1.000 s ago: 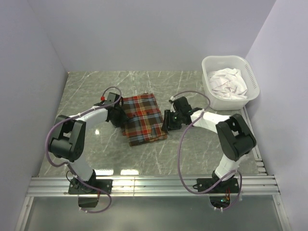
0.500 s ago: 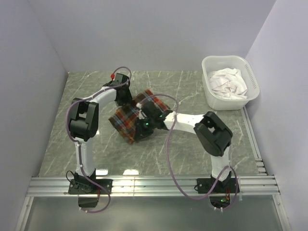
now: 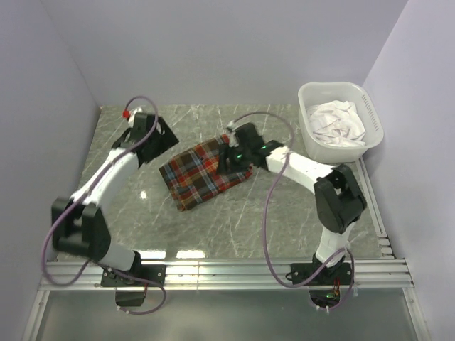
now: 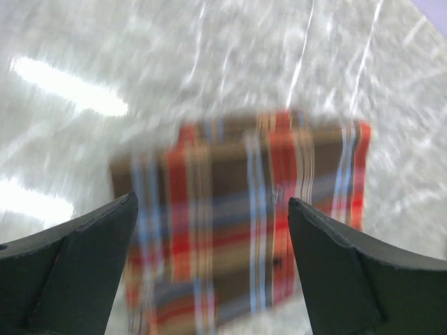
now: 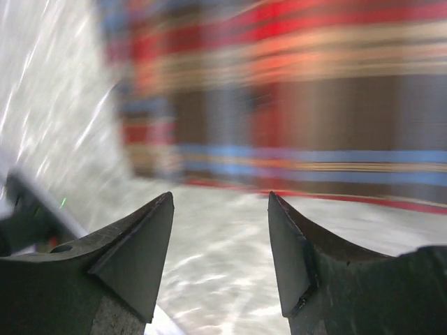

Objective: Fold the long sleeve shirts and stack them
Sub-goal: Fold the shirt

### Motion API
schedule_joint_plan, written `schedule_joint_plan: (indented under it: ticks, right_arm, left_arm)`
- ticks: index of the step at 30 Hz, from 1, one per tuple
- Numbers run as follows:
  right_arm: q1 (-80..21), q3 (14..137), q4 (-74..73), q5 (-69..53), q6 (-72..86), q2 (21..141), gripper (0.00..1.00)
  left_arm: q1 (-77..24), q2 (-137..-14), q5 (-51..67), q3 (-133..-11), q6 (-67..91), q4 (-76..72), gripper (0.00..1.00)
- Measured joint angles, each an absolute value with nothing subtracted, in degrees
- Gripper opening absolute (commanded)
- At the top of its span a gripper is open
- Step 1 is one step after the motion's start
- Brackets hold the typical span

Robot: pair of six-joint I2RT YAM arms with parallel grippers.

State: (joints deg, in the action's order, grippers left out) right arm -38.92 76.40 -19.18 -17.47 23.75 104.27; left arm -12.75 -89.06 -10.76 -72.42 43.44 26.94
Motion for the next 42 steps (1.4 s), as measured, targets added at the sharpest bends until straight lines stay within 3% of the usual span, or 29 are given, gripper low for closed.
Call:
schedule_joint_plan:
  ticks: [6, 11, 15, 18, 19, 21, 22, 25, 27, 30, 32, 33, 34, 35, 36, 37, 39, 42]
  right_arm:
    - [-24.9, 76.4, -19.8, -13.5, 20.1, 104.5, 0.72]
    - [-22.1, 79.6, -21.0, -12.7, 17.8, 110.8, 0.71]
    - [-22.1, 81.6, -20.8, -13.2, 16.3, 115.7, 0.65]
    - [-22.2, 82.0, -20.4, -14.3, 15.5, 117.6, 0.53]
    - [-22.1, 82.0, -19.9, -14.6, 15.3, 117.6, 0.49]
    - [-22.3, 81.8, -19.6, -15.2, 15.2, 117.6, 0.41]
    - [-22.4, 81.1, -19.0, -15.7, 15.1, 117.6, 0.32]
    - [-23.3, 76.6, -16.1, -17.4, 15.8, 116.0, 0.18]
    - [-24.1, 72.9, -14.8, -18.3, 17.1, 113.8, 0.10]
    - [-26.4, 66.4, -11.6, -20.6, 21.7, 110.1, 0.09]
    - [-28.3, 62.9, -9.1, -22.3, 25.3, 108.5, 0.11]
    - [-29.3, 61.1, -7.7, -23.2, 27.5, 107.7, 0.18]
    - [-30.1, 60.0, -6.6, -23.9, 29.4, 107.3, 0.25]
    - [-30.6, 59.3, -5.8, -24.5, 30.7, 107.0, 0.33]
    - [-31.1, 58.5, -5.1, -25.1, 32.0, 106.6, 0.48]
    - [-31.3, 58.1, -4.9, -25.5, 33.1, 106.1, 0.54]
    - [-31.1, 57.7, -4.7, -25.3, 33.9, 104.3, 0.67]
    - [-30.0, 57.4, -5.2, -24.4, 34.5, 100.6, 0.79]
  left_arm:
    - [-14.7, -76.2, -6.5, -53.4, 49.4, 26.4, 0.89]
    - [-17.7, -76.2, -2.3, -42.5, 53.2, 25.9, 0.84]
    - [-19.2, -77.6, -0.2, -40.6, 54.8, 23.6, 0.80]
    - [-19.2, -80.1, 0.7, -40.6, 55.3, 20.7, 0.67]
    - [-19.2, -81.1, 0.8, -40.6, 55.3, 20.1, 0.55]
    - [-19.1, -82.9, 0.8, -40.8, 55.2, 19.6, 0.40]
    - [-18.9, -83.6, 0.9, -41.3, 54.9, 19.5, 0.29]
    - [-17.6, -86.6, 0.4, -43.8, 53.2, 20.4, 0.24]
    - [-15.8, -88.5, -0.6, -46.2, 51.7, 21.8, 0.25]
    - [-11.9, -91.6, -3.3, -50.6, 49.2, 24.0, 0.36]
    - [-10.0, -93.4, -5.4, -53.7, 47.9, 25.7, 0.53]
    - [-9.2, -94.3, -6.6, -55.4, 47.1, 26.5, 0.61]
    - [-8.7, -95.0, -7.8, -57.2, 46.4, 27.6, 0.78]
    - [-8.5, -95.3, -8.6, -58.6, 45.7, 28.3, 0.84]
    - [-8.4, -95.4, -9.2, -59.9, 45.1, 28.8, 0.90]
    - [-8.5, -95.4, -9.9, -61.1, 44.6, 29.1, 0.95]
    - [-9.1, -94.3, -11.0, -62.4, 43.2, 29.3, 0.97]
    - [-11.8, -90.7, -13.2, -62.5, 40.9, 29.8, 0.97]
